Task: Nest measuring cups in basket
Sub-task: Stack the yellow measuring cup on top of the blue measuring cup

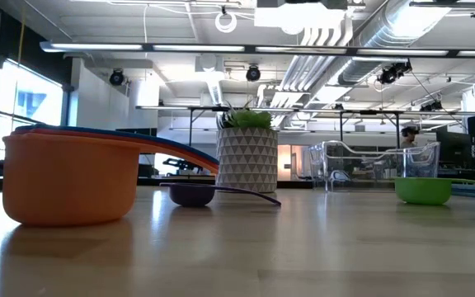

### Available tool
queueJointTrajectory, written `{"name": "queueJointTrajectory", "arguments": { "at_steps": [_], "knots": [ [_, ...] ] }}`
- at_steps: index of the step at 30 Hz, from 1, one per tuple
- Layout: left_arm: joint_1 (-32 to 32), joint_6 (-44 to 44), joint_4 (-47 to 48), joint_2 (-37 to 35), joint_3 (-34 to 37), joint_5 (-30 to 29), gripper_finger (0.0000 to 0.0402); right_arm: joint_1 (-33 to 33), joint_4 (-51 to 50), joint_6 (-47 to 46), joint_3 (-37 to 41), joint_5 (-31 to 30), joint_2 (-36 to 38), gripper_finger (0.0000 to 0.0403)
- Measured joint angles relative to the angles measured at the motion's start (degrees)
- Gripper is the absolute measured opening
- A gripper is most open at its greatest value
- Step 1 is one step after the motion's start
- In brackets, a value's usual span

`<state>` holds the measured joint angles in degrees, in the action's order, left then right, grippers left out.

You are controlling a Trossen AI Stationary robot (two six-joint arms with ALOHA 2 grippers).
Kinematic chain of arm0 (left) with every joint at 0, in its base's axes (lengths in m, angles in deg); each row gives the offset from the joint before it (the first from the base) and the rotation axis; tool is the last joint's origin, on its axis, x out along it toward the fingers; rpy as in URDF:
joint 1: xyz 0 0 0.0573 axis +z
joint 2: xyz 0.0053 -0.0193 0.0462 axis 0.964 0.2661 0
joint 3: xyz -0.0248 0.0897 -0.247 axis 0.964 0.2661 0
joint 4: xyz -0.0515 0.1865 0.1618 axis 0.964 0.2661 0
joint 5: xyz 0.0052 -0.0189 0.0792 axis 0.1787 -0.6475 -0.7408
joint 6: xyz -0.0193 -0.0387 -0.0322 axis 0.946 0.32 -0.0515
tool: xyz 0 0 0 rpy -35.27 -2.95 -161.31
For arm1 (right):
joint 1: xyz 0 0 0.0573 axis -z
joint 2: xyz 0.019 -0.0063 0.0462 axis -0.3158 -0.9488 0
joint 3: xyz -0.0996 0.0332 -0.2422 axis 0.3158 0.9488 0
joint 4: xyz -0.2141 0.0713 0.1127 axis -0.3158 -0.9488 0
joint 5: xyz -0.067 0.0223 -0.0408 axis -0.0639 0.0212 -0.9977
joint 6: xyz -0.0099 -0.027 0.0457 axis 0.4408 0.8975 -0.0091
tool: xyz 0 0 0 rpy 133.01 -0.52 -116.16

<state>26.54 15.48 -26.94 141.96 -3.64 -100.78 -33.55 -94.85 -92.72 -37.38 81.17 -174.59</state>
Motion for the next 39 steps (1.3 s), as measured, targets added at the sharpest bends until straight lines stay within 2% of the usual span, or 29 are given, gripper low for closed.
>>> {"name": "queueJointTrajectory", "arguments": {
  "at_steps": [5, 9, 13, 16, 20, 23, 27, 31, 39],
  "knots": [
    [0.0, -7.6, 3.5, -4.5, 0.0, -3.3, 0.0111, -3.2, 4.6, -12.0, 0.0, -1.0, 0.0, 0.0108],
    [0.0, -13.9, 5.1, -7.3, 0.0, -4.6, 0.0111, -6.2, 9.9, -18.4, 0.0, -7.0, 0.0, 0.0108],
    [0.0, -18.1, 6.0, -9.2, 0.0, -6.0, 0.0111, -8.9, 17.0, -20.9, 0.0, -13.9, 0.0, 0.0108],
    [0.0, -19.7, 6.1, -10.3, 0.0, -7.0, 0.0111, -10.5, 24.2, -19.1, 0.0, -19.1, 0.0, 0.0108],
    [0.0, -21.4, 6.1, -11.9, 0.0, -8.4, 0.0111, -11.7, 36.6, -10.3, 0.0, -24.6, 0.0, 0.0108],
    [0.0, -22.2, 6.1, -13.5, 0.0, -9.2, 0.0111, -11.9, 45.1, -2.4, 0.0, -24.8, 0.0, 0.0108],
    [0.0, -22.2, 6.2, -15.8, 0.0, -9.0, 0.0111, -11.3, 53.0, 3.4, 0.0, -21.1, 0.0, 0.0108],
    [0.0, -23.5, 6.4, -18.3, 0.0, -8.2, 0.0111, -10.6, 55.3, 4.5, 0.0, -17.9, 0.0, 0.0108],
    [0.0, -26.4, 9.3, -21.0, 0.0, -8.5, 0.0111, -10.7, 55.2, -1.3, -0.1, -22.7, -2.3, 0.0108]
  ]
}}
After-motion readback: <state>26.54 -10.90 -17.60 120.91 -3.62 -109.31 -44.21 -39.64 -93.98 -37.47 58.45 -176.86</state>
